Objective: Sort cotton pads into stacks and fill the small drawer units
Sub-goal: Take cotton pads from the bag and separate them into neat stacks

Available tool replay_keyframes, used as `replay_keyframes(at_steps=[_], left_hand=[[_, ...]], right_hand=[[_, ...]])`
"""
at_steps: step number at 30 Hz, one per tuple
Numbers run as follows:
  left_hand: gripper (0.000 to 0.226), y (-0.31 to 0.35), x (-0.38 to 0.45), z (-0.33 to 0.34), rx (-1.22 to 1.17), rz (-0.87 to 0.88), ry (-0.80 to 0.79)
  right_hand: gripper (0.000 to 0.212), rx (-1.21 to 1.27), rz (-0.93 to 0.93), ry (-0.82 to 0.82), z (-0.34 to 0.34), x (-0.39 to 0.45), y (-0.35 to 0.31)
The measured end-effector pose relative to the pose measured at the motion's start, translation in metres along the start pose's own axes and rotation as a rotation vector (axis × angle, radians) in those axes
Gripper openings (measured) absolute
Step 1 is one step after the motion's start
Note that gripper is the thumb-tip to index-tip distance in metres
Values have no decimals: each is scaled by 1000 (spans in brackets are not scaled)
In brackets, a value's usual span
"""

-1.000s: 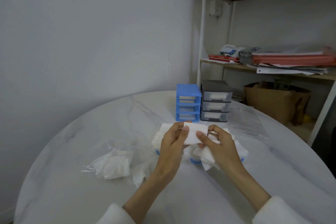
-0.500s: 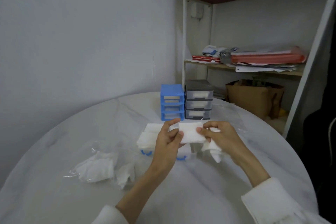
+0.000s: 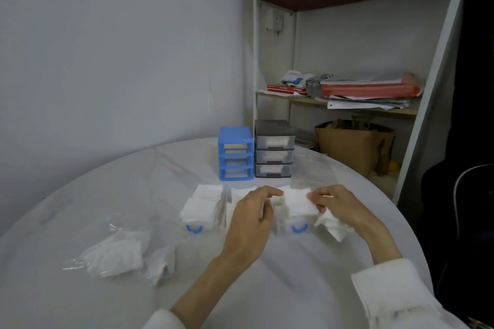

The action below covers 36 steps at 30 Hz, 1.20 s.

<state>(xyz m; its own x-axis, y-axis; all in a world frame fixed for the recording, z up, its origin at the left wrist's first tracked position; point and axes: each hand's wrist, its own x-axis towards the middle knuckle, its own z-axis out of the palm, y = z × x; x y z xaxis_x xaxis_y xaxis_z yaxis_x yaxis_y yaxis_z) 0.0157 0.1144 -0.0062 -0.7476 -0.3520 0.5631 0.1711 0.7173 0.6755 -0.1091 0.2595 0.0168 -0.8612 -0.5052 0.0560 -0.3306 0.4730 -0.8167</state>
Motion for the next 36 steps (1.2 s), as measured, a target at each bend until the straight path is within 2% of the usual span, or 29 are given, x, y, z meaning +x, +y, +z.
replay_keyframes(at_steps=[6,10,13,20,23,27,28,29,36], left_hand=[[40,3,-5,19,296,207,-170],[42,0,-8,30,443,243,-240],[62,-9,-10,40,562,234,-283],[76,-8,-14,42,762,239,-336],[76,-8,-14,44,778,244,-304],[70,5,-13,37,759,201,-426],[65,4,-12,37,797,244,-458],[63,7,-12,35,811,210,-512],[62,5,-14,36,944,277,-473]], right_hand=[[20,-187,-11,3,10,11,1],[16,-250,-22,113,16,13,9],[16,-248,-5,149,20,12,9],[16,-170,14,88,18,7,5],[21,-259,13,133,20,5,4],[20,-417,27,180,19,0,0],[19,-415,29,179,19,0,0],[18,-398,31,173,19,0,1],[13,-304,-30,115,20,3,5]])
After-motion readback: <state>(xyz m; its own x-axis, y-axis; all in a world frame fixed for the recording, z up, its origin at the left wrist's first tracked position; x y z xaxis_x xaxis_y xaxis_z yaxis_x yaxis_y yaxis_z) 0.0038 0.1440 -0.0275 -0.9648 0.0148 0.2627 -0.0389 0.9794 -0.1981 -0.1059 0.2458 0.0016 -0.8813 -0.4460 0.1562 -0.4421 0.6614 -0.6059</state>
